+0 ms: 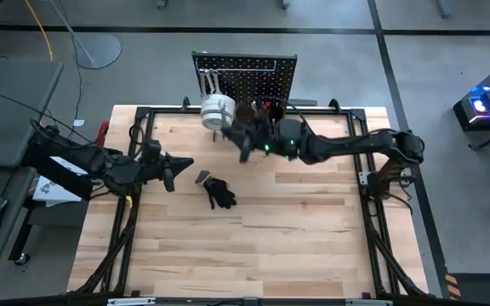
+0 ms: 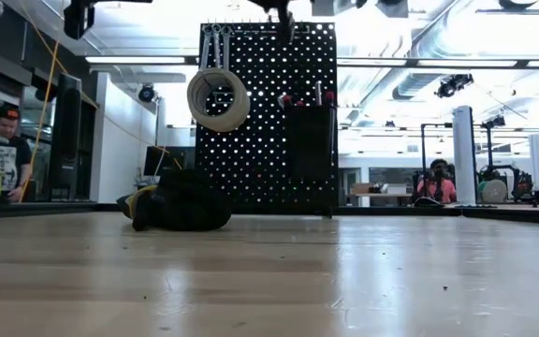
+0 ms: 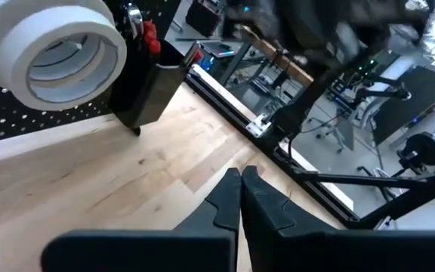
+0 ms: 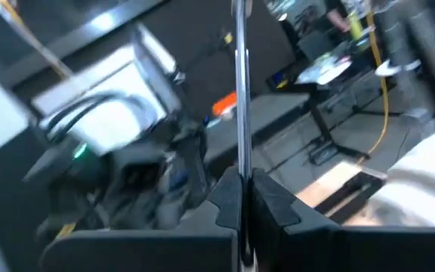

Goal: Hang tools onto peg board
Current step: Hang the wrench onto the peg board

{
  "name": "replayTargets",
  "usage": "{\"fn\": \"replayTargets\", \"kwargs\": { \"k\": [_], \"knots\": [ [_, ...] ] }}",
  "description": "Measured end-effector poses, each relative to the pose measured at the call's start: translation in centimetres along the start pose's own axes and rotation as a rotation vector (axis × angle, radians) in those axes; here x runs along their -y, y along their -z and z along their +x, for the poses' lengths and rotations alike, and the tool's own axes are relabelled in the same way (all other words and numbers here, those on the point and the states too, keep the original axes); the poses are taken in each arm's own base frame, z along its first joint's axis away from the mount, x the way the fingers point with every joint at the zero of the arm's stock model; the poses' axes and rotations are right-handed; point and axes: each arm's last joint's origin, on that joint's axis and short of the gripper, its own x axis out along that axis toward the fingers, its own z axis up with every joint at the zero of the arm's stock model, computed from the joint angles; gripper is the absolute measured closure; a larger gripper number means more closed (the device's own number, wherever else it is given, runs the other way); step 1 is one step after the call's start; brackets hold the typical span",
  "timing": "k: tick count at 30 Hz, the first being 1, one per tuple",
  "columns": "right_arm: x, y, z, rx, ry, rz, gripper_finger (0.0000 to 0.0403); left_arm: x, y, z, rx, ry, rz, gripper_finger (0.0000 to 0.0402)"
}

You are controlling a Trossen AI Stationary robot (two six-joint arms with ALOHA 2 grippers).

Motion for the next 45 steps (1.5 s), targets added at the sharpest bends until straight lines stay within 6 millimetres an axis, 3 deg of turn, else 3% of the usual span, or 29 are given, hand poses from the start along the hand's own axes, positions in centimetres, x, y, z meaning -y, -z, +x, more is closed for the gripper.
{"fn": "replayTargets", "kwargs": {
  "k": [5,14,24,45],
  "knots": [
    [2.5,-1.0,1.7,0.048,0.009,0.069,0.0403,0.2,0.5,0.5,-0.014,-0.014,0.016,0.0401],
    [4.9,-1.9,4.9,0.071,0.039,0.100,0.0403,0.5,1.3,1.4,-0.037,-0.039,-0.003,0.0401],
    [6.6,-2.6,5.0,0.124,0.148,0.126,0.0403,0.6,1.5,1.5,-0.045,-0.040,0.001,0.0401],
    [7.9,-2.5,4.9,0.082,0.246,0.148,0.0391,0.6,1.5,1.5,-0.042,-0.045,0.005,0.0401]
  ]
}}
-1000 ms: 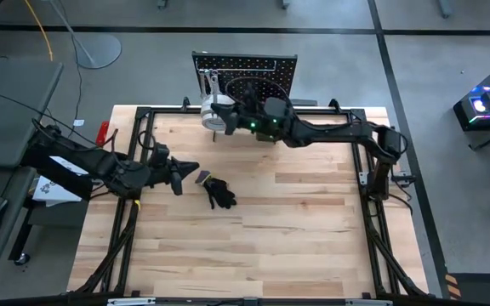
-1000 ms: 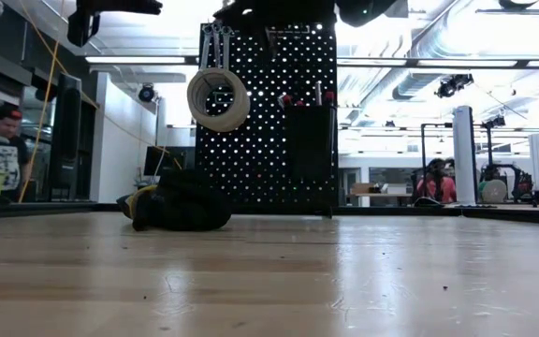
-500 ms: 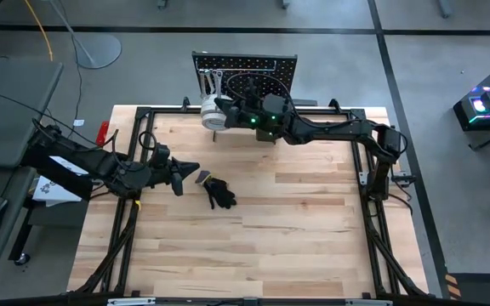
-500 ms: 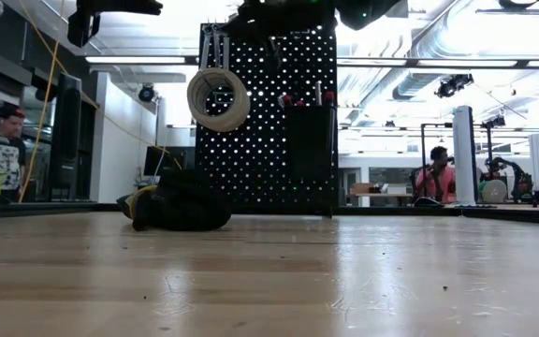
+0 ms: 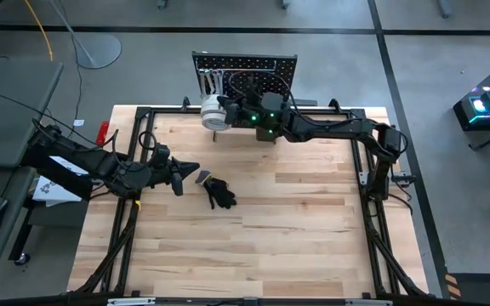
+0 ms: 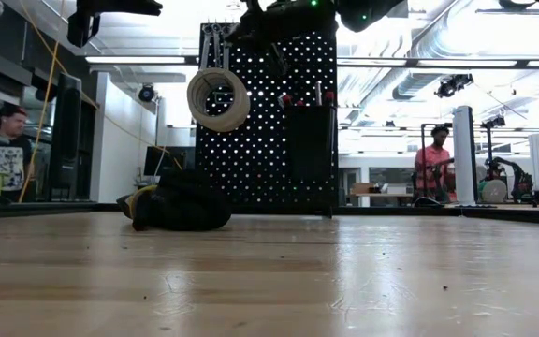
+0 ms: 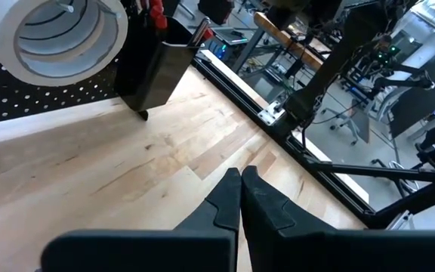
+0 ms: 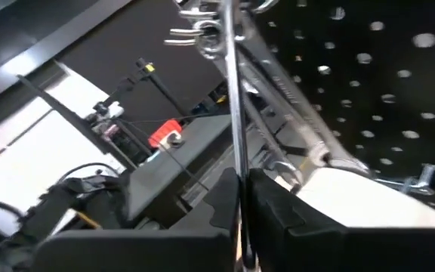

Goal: Hang tools onto peg board
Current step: Hang the wrench onto the peg board

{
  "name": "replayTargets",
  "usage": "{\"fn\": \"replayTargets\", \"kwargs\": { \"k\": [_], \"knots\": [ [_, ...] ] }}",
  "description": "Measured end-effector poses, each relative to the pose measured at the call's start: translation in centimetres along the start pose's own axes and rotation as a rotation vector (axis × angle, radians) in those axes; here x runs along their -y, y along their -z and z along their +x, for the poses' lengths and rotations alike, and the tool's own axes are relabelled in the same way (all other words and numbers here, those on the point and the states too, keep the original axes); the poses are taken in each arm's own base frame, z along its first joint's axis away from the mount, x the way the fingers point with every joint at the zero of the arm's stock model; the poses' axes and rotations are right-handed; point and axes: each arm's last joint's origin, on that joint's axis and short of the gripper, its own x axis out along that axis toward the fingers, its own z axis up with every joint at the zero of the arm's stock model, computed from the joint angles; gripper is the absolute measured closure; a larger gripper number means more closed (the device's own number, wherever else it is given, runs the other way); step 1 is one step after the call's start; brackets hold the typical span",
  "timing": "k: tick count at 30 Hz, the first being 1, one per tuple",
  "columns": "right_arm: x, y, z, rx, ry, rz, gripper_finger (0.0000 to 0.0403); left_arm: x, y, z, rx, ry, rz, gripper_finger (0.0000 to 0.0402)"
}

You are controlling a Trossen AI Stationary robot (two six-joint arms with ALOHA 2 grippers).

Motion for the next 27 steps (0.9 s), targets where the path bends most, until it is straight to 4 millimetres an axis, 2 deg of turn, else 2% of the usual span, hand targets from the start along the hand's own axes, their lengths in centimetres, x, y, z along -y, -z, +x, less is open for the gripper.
{"fn": "replayTargets", "kwargs": {
  "k": [3,11,14,18,27],
  "knots": [
    [0.1,0.1,0.0,-0.002,0.022,-0.034,0.0360,0.0,0.0,0.0,0.000,0.000,0.001,0.0401],
    [-0.2,0.4,-0.2,0.038,0.084,-0.182,0.0233,0.0,0.0,0.0,-0.001,-0.003,0.004,0.0401],
    [-0.4,0.3,-0.4,0.032,0.090,-0.211,0.0203,0.0,0.0,0.0,-0.001,-0.003,0.004,0.0401],
    [-0.6,-0.3,-1.2,-0.020,0.123,-0.267,0.0185,-0.1,0.0,0.0,-0.004,-0.006,0.016,0.0401],
    [-2.4,-2.1,-4.2,-0.130,0.132,-0.372,0.0183,-0.4,0.4,0.0,-0.050,-0.024,0.128,0.0401]
  ]
}}
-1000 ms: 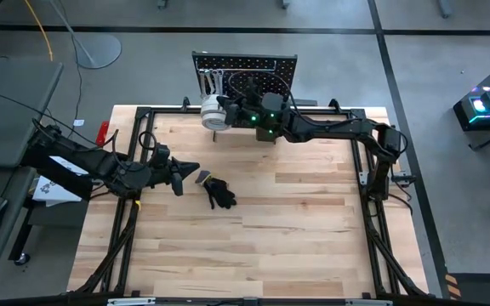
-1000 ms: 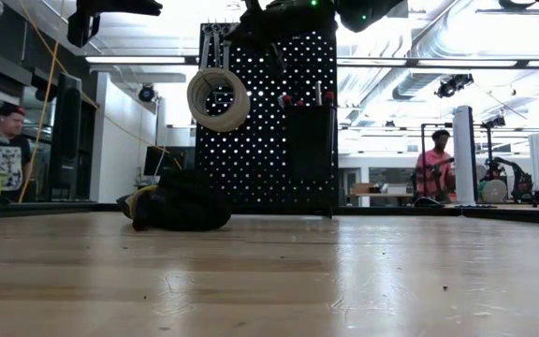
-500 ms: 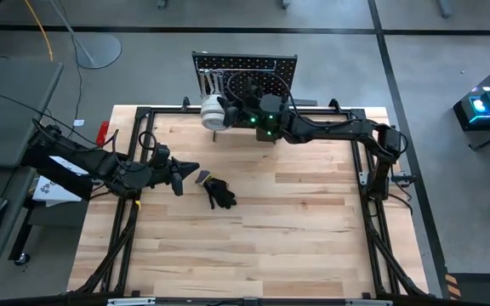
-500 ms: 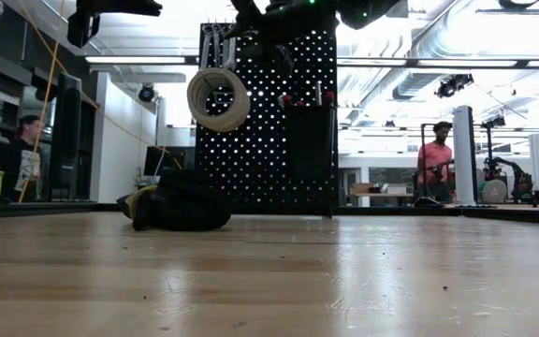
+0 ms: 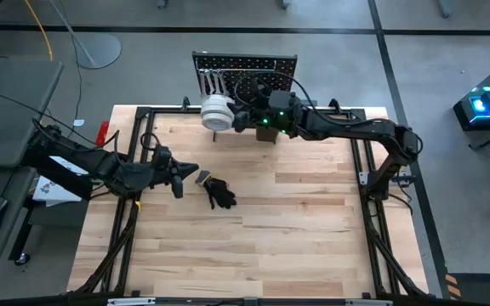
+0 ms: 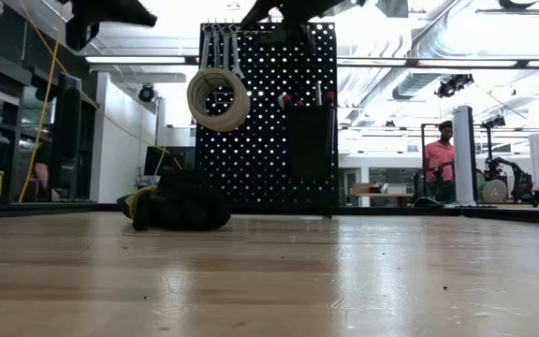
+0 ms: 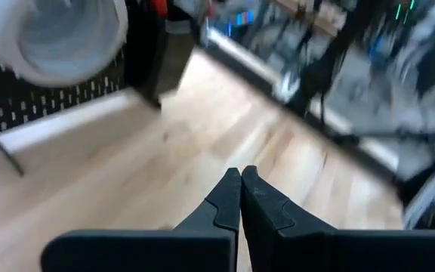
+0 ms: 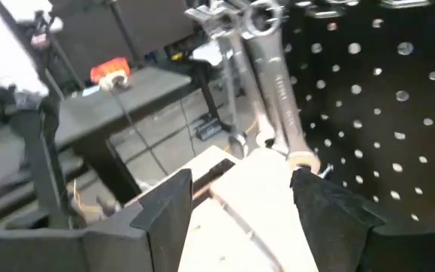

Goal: Hang tools onto peg board
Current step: Hang the wrench onto the peg board, then put the gloves into the black bin on the peg board

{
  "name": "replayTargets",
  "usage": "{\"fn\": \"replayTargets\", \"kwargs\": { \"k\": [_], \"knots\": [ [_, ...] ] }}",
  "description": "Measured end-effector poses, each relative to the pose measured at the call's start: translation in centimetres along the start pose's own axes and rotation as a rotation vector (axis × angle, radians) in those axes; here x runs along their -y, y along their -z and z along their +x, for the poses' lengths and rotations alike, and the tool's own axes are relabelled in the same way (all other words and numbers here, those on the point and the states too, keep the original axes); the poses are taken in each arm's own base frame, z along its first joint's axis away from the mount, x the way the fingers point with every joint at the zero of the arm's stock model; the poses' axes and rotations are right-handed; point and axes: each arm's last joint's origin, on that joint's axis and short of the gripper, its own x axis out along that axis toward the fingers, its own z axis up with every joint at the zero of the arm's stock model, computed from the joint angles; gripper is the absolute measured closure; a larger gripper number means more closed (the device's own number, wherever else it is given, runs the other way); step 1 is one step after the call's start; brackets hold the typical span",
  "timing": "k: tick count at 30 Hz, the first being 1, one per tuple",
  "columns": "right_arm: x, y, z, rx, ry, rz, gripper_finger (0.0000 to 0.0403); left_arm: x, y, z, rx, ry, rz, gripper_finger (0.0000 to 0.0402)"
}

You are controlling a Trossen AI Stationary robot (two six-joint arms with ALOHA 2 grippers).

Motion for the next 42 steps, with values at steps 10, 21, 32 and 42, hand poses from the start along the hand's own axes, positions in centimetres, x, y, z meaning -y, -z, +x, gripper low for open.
{"fn": "replayTargets", "kwargs": {
  "k": [10,21,32,42],
  "knots": [
    [-2.1,-1.1,-5.5,-0.156,-0.063,-0.192,0.0183,1.2,4.5,3.4,-0.432,0.109,0.421,0.0315],
    [-3.2,-2.0,-12.0,-0.288,-0.084,-0.193,0.0183,-0.2,4.1,11.2,-0.814,0.069,1.026,0.0159],
    [-4.2,-0.3,-13.9,-0.416,-0.058,-0.238,0.0183,-2.5,5.0,16.8,-1.032,0.192,1.242,0.0137],
    [-4.4,0.2,-14.3,-0.452,-0.048,-0.216,0.0183,-3.6,9.6,20.9,-1.264,0.225,1.206,0.0137]
  ]
}}
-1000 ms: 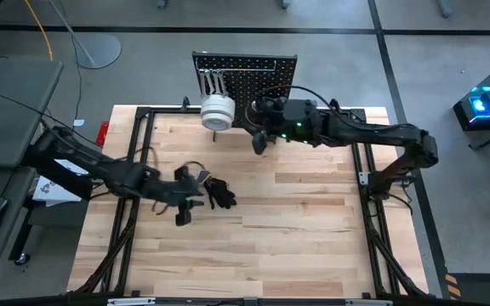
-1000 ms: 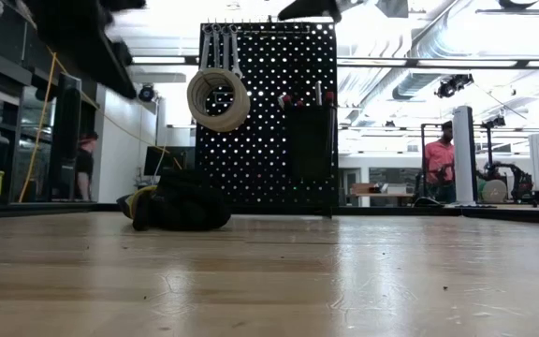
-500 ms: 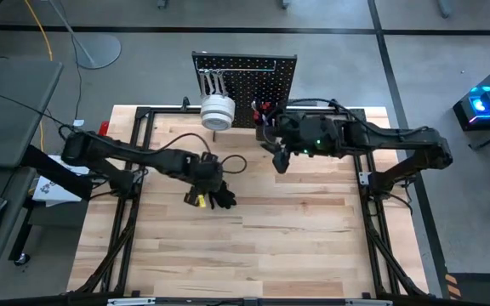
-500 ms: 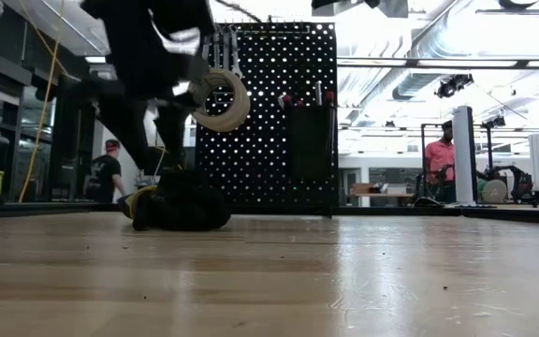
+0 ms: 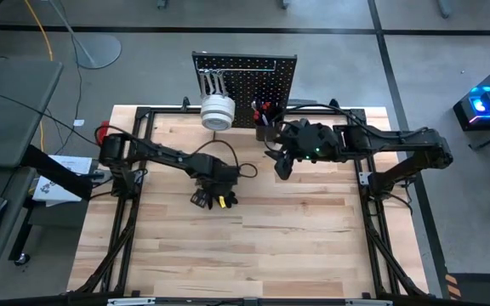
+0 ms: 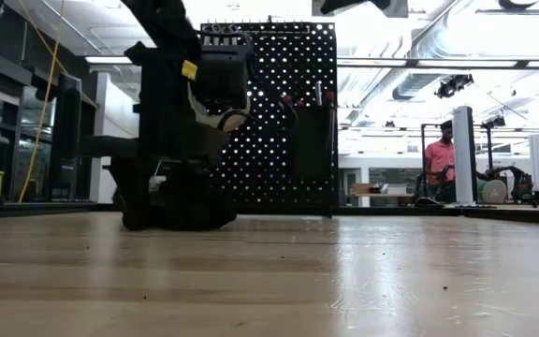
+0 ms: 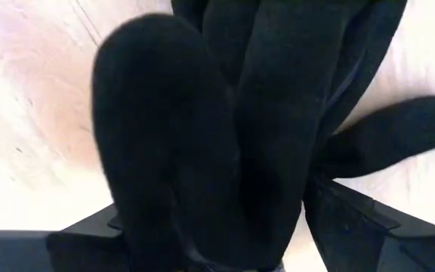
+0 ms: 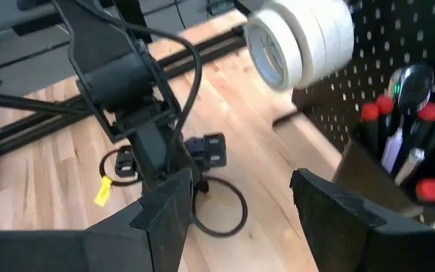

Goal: Hang tools onto peg board
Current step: Put the gloves into the black bin on the peg board

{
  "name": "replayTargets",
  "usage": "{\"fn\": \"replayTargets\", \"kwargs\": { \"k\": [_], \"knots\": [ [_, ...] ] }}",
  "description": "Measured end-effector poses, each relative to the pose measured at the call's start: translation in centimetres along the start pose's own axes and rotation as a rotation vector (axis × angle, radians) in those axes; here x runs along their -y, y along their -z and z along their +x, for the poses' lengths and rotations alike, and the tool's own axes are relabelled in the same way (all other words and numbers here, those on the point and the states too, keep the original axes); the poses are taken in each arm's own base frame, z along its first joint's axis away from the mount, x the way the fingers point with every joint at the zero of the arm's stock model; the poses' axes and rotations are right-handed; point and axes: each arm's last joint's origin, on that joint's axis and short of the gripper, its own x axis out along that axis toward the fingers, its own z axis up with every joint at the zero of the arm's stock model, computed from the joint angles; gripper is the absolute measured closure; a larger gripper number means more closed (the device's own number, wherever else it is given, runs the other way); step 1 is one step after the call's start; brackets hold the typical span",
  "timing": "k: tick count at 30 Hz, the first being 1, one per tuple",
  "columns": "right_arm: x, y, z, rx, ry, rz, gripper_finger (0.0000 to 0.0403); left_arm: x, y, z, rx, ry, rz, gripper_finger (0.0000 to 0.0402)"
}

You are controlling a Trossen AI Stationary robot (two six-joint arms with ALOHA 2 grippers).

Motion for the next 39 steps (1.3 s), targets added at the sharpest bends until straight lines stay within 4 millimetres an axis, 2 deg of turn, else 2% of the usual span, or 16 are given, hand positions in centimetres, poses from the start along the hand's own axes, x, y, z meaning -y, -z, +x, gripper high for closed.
{"fn": "replayTargets", "kwargs": {
  "k": [3,5,8,11,12,14,18,21,26,30,35,39],
  "knots": [
    [-0.2,0.6,-0.2,-0.049,0.009,0.007,0.0183,0.2,-0.7,0.8,-0.020,0.015,-0.064,0.0145],
    [-0.4,1.1,-0.3,-0.085,0.013,0.013,0.0183,0.3,-1.0,1.1,-0.016,0.020,-0.129,0.0166],
    [-0.7,1.9,-0.9,-0.138,0.017,0.026,0.0183,0.5,-1.3,1.4,0.001,0.051,-0.196,0.0240],
    [-1.0,2.5,-1.9,-0.170,0.014,0.042,0.0183,0.7,-1.6,1.3,0.039,0.076,-0.268,0.0355],
    [-1.1,2.7,-2.3,-0.177,0.014,0.050,0.0183,0.7,-1.8,1.3,0.056,0.085,-0.305,0.0374],
    [-1.3,3.1,-3.0,-0.185,0.016,0.061,0.0183,0.5,-2.2,0.8,0.106,0.089,-0.372,0.0377],
    [-1.8,3.9,-4.1,-0.190,0.052,0.060,0.0183,-0.3,-3.5,-1.9,0.295,0.056,-0.430,0.0383],
    [-2.1,4.7,-4.9,-0.182,0.111,0.046,0.0183,-1.3,-3.9,-6.7,0.567,0.027,-0.468,0.0383],
    [-2.2,5.3,-6.4,-0.083,0.229,0.069,0.0183,-3.0,-2.5,-14.5,1.025,-0.108,-0.570,0.0385],
    [-1.9,5.5,-7.9,0.016,0.282,0.113,0.0183,-4.7,-0.5,-19.4,1.317,-0.296,-0.662,0.0385],
    [-1.8,5.3,-8.5,0.091,0.309,0.143,0.0183,-7.0,0.6,-21.2,1.503,-0.510,-0.833,0.0385],
    [-1.8,5.2,-8.5,0.122,0.327,0.146,0.0183,-9.5,0.6,-20.3,1.596,-0.569,-0.962,0.0385]
  ]
}}
